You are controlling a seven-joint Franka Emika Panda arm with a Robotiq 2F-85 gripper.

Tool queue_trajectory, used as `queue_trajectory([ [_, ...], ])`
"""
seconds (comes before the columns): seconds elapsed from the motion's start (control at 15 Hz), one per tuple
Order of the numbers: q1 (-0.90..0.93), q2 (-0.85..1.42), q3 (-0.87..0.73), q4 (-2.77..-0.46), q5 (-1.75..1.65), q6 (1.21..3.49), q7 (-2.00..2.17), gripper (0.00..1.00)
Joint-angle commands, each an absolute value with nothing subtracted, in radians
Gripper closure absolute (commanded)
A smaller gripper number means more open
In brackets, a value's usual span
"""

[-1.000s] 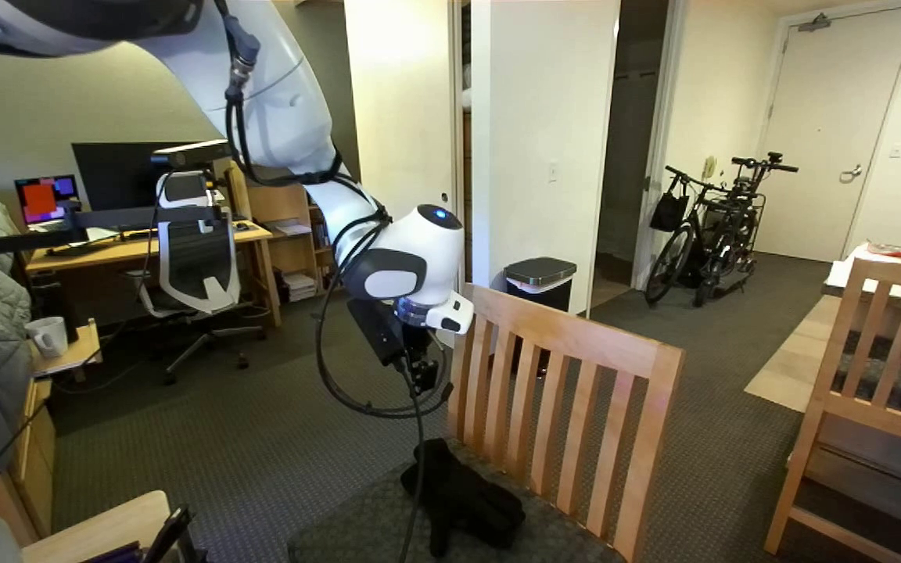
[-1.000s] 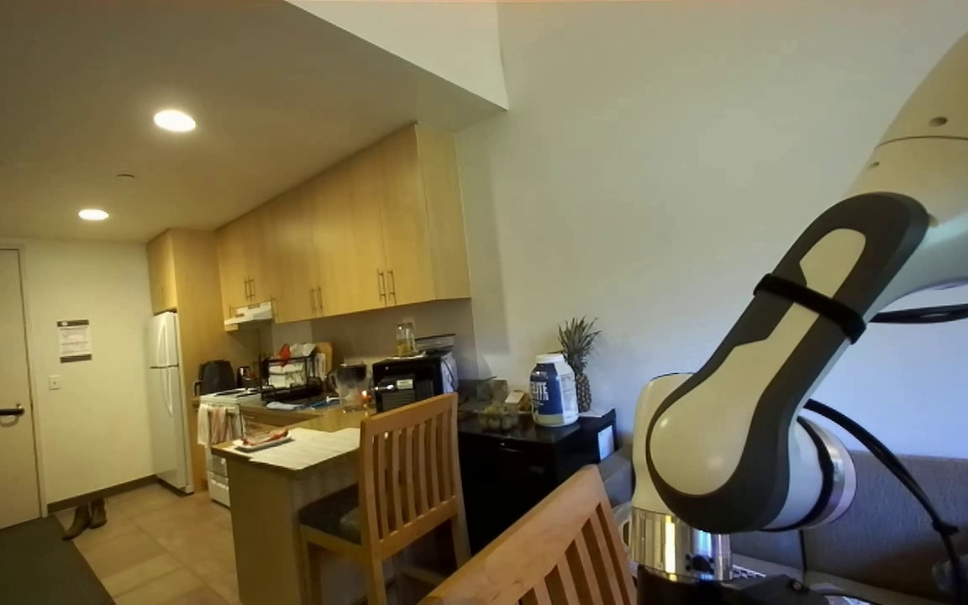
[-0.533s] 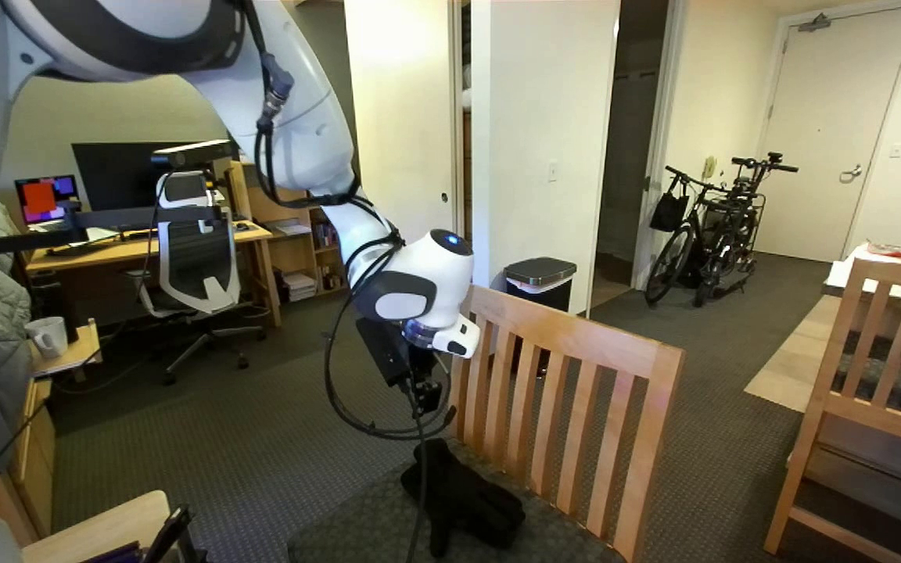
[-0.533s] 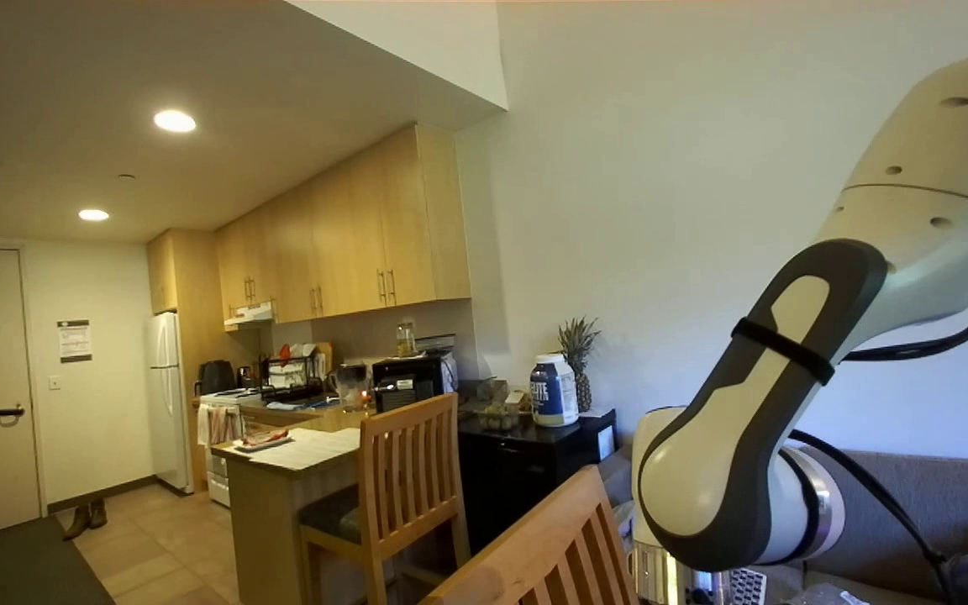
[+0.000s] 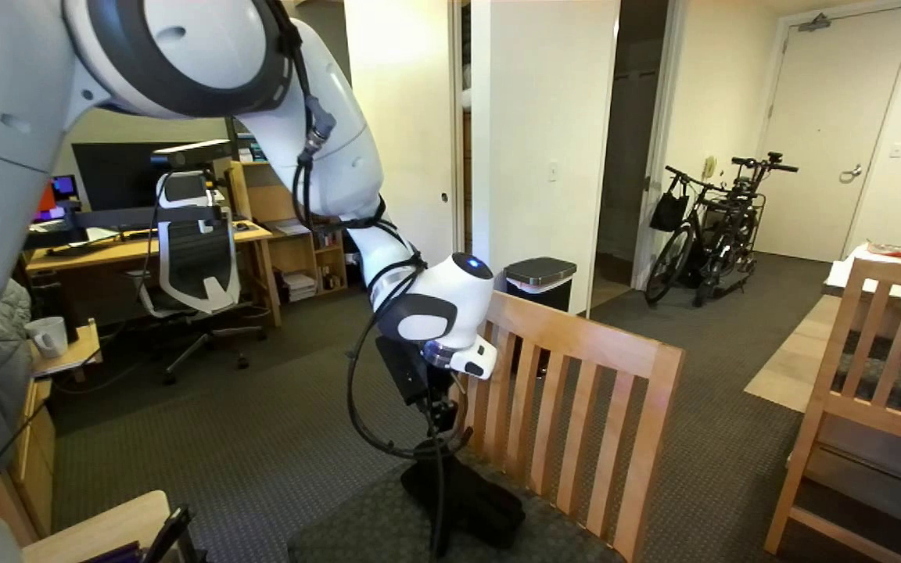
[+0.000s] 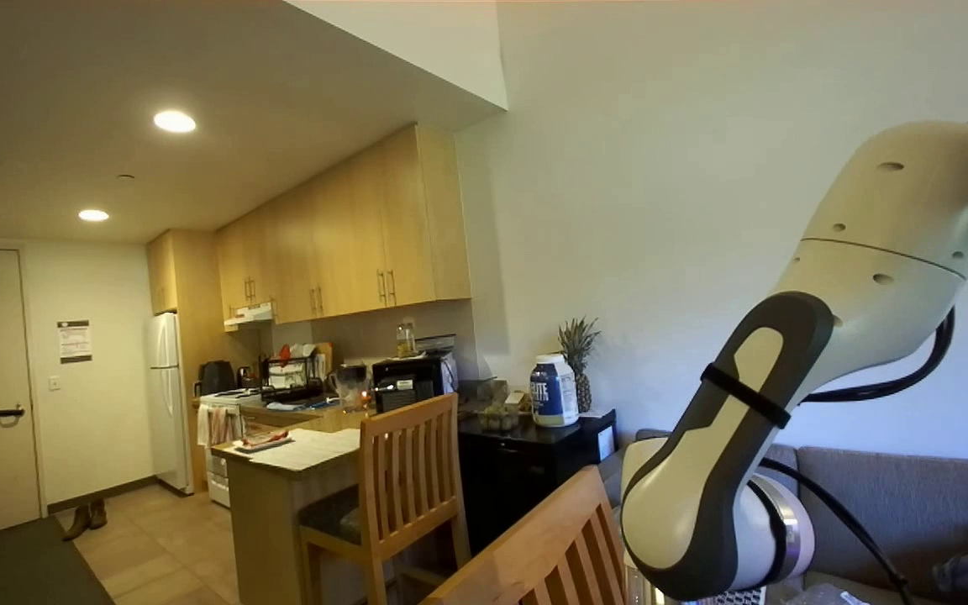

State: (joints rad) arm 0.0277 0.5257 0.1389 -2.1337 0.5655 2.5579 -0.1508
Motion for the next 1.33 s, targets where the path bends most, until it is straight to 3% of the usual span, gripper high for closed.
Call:
queue_trajectory([
  [0.0, 0.019, 0.578, 0.134, -2.094, 0.509, 2.574, -0.089, 0.0],
  [1.27, -0.039, 0.744, 0.142, -1.925, 0.413, 2.476, -0.089, 0.0],
])
